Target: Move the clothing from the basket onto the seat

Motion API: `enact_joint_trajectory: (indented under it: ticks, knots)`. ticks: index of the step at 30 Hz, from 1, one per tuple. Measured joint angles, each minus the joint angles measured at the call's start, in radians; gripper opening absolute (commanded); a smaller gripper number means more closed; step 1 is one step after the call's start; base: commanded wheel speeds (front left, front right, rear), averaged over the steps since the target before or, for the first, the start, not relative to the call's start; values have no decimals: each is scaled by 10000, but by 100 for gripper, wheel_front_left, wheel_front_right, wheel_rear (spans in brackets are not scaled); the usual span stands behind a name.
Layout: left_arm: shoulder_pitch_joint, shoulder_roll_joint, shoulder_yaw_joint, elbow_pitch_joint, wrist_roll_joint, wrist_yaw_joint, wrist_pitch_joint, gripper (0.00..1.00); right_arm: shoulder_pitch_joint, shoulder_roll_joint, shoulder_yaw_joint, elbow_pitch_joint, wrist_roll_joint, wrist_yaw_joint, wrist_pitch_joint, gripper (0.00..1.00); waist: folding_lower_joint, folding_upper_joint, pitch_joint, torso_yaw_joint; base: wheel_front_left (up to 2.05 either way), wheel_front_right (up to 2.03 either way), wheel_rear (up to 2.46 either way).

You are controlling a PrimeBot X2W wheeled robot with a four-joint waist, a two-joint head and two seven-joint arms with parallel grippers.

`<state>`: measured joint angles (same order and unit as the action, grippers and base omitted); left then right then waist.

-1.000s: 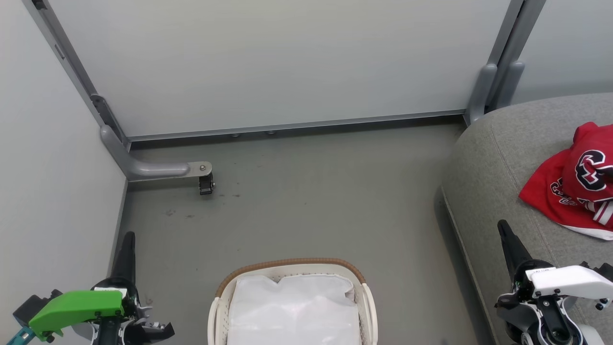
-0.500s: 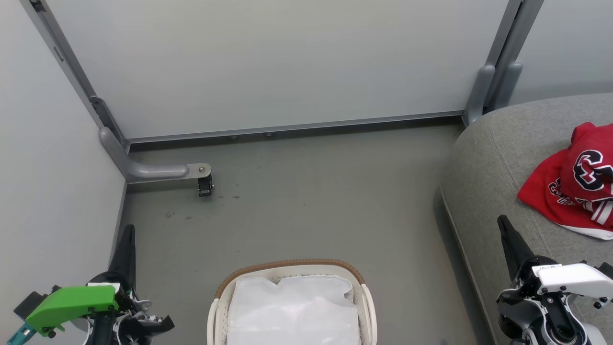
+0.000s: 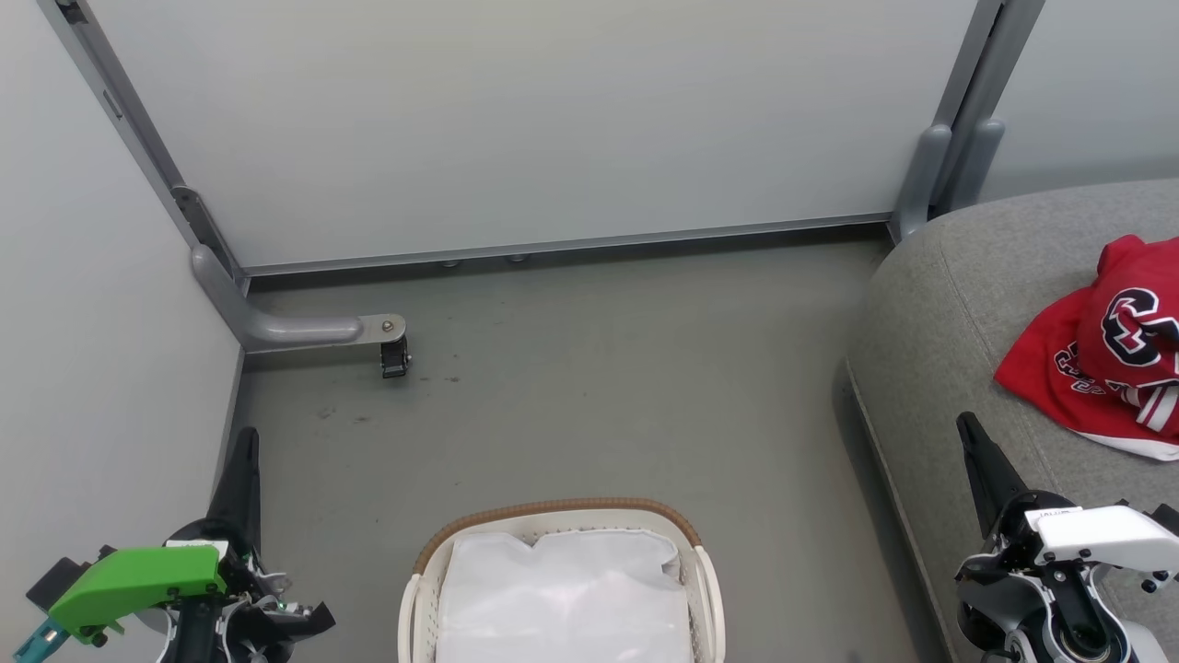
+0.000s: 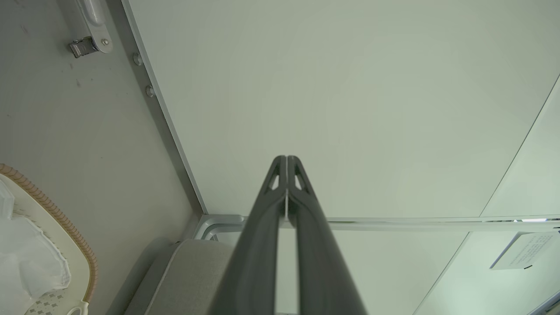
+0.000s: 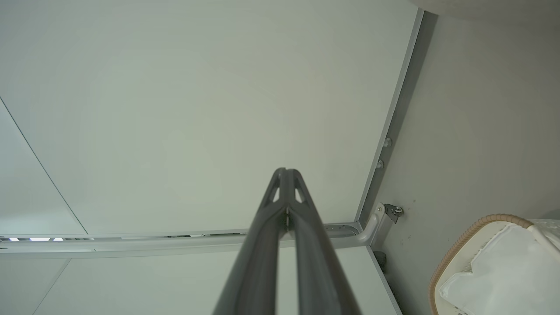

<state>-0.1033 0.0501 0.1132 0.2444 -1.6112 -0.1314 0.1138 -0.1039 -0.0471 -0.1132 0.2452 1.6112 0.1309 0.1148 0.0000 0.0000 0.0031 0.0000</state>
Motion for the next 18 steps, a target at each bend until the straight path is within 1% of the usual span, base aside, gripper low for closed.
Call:
enact_joint_trajectory:
  ticks: [18]
  knots:
    - [0,0,0,0,0,0,0,0,-1,0,0,0,0,-2,0,0,0,0,0,0,0,0,0]
